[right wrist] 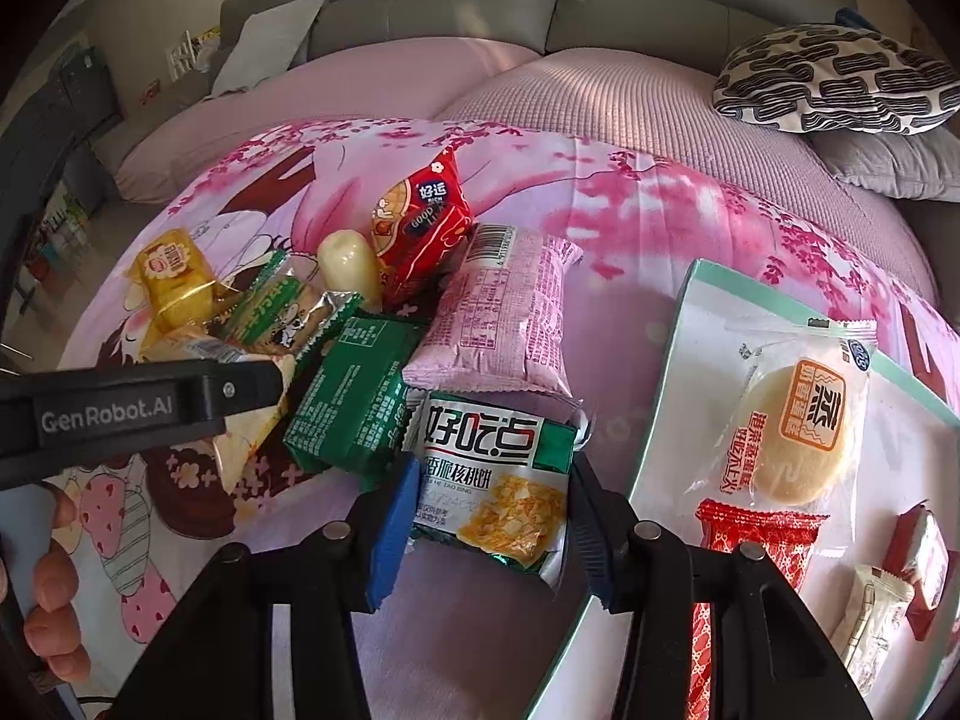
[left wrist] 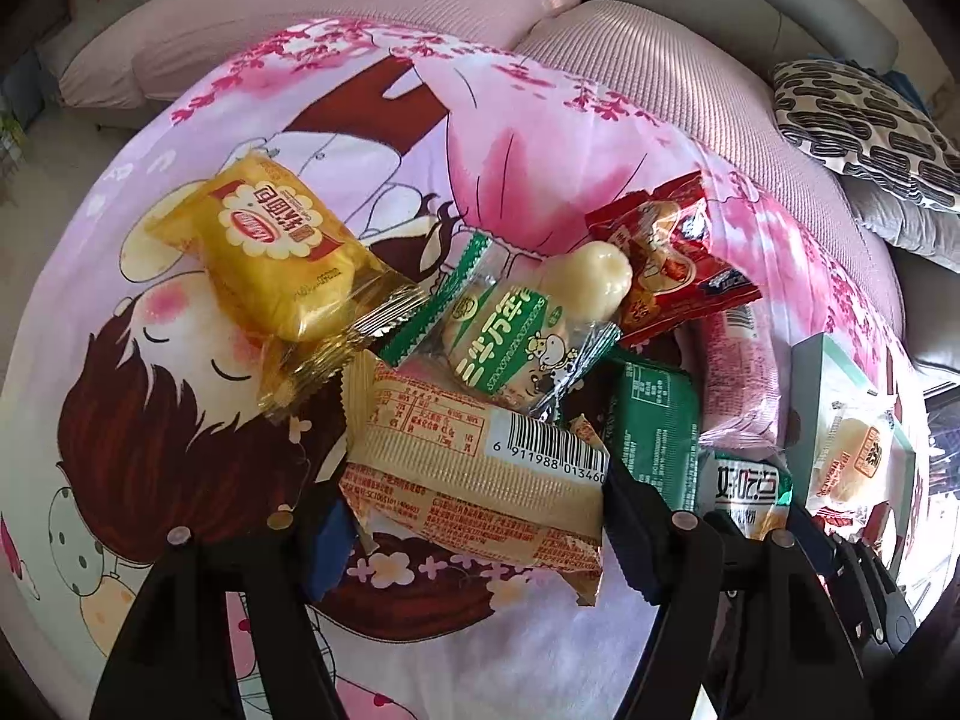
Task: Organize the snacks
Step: 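Close right tool on the green pack while left tool grips the wafer pack, then carry the wafer pack in left tool while right tool carries the green pack over the tray, then open left tool to drop the wafer pack while right tool releases the green pack in the tray, then withdraw both tools to the pile, moving left tool onto the yellow pack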
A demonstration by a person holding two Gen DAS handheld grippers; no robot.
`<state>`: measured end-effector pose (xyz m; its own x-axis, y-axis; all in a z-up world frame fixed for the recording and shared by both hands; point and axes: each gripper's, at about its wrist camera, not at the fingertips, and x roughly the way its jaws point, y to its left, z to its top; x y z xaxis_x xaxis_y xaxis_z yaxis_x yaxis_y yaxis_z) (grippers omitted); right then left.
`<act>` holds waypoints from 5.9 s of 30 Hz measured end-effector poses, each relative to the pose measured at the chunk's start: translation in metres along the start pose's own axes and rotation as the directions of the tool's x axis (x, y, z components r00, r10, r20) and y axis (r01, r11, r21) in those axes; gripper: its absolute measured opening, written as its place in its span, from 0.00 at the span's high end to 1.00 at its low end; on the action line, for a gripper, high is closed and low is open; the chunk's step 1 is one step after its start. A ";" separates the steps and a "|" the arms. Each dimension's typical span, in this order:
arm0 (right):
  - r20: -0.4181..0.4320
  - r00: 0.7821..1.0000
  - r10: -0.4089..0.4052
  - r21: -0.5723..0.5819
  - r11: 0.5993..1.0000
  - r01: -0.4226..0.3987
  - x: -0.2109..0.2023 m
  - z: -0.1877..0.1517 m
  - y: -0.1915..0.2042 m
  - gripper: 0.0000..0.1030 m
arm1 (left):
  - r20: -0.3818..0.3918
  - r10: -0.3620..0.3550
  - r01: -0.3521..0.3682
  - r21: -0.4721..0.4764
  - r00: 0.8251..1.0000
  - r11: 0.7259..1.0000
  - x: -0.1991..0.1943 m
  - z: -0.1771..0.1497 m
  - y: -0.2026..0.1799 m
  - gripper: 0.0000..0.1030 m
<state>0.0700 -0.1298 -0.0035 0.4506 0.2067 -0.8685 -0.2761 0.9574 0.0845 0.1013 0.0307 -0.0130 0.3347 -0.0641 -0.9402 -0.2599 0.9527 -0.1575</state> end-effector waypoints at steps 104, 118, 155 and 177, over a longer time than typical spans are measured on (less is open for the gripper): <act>0.136 0.982 -0.133 0.525 0.850 0.043 -0.076 -0.039 -0.231 0.50 | 0.126 -0.255 0.114 0.650 0.959 0.751 -0.022 -0.095 -0.258 0.28; 0.093 0.987 -0.132 0.517 0.854 0.065 -0.079 -0.037 -0.229 0.40 | 0.198 -0.256 0.068 0.651 0.946 0.756 -0.034 -0.091 -0.254 0.08; 0.078 0.979 -0.186 0.433 0.891 0.135 -0.085 -0.031 -0.204 0.00 | 0.298 -0.061 0.025 0.122 0.953 0.992 -0.046 -0.024 -0.141 0.02; 0.211 0.975 -0.068 0.369 0.929 -0.015 -0.086 -0.013 -0.156 0.00 | 0.378 -0.056 0.016 0.107 0.924 0.994 -0.067 -0.004 -0.089 0.02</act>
<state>0.0637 -0.2994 0.0515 0.6372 0.1788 -0.7497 0.0496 0.9612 0.2714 0.0986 -0.0509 0.0625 0.6661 0.0001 -0.7459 -0.1561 0.9779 -0.1393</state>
